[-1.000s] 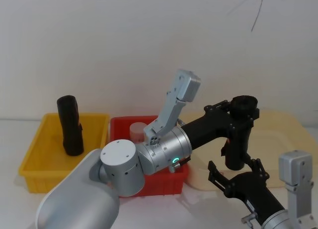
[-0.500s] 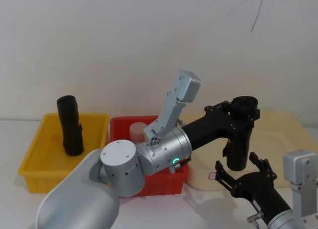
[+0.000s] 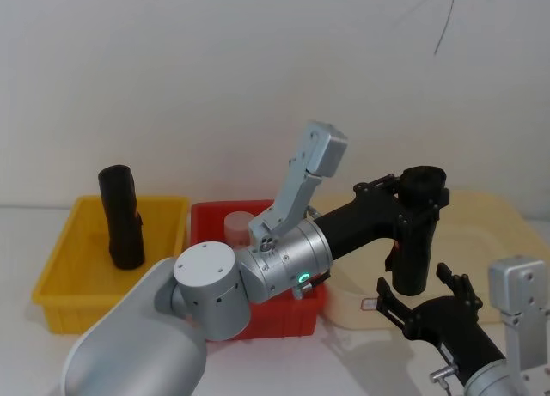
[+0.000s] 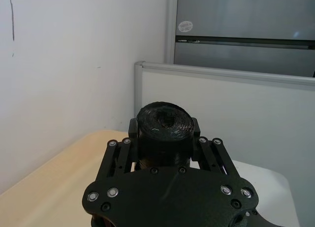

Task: Pick up the garbage bag with the one hand and transfer it to the other hand.

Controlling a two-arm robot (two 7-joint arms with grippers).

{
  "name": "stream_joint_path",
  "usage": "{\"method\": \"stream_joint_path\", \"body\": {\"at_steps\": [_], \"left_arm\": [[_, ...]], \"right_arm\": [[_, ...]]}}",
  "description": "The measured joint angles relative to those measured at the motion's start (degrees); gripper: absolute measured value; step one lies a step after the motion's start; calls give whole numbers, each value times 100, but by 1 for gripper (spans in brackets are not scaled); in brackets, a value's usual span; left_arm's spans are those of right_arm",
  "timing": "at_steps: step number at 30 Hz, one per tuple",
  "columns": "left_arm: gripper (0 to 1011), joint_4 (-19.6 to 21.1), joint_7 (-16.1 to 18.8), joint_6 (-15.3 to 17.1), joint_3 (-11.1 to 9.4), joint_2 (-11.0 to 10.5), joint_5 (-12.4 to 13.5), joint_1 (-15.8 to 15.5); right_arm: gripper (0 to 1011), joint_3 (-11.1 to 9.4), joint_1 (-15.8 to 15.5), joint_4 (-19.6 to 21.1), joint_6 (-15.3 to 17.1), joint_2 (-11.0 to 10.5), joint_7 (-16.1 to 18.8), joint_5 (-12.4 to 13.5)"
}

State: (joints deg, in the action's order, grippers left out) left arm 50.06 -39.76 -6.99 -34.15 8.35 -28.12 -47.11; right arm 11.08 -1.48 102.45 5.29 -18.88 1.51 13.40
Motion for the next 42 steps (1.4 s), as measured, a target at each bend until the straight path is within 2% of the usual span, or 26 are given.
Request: {"method": "stream_joint_path", "body": {"at_steps": [16,33,36,42], "left_arm": [[533,1,0,0,0,0,-1,0],[533,1,0,0,0,0,0,0],[533,0,0,0,0,0,0,0],[533,1,0,0,0,0,0,0]], "right_arm": [[1001,-19,286,-295,67,104,4,-148],[1001,-80,677,-629,132,207,160,-170],[978,-86,752,-681,183,230,224,-137],[840,-108,859,-769,252,279,340,-61]]}}
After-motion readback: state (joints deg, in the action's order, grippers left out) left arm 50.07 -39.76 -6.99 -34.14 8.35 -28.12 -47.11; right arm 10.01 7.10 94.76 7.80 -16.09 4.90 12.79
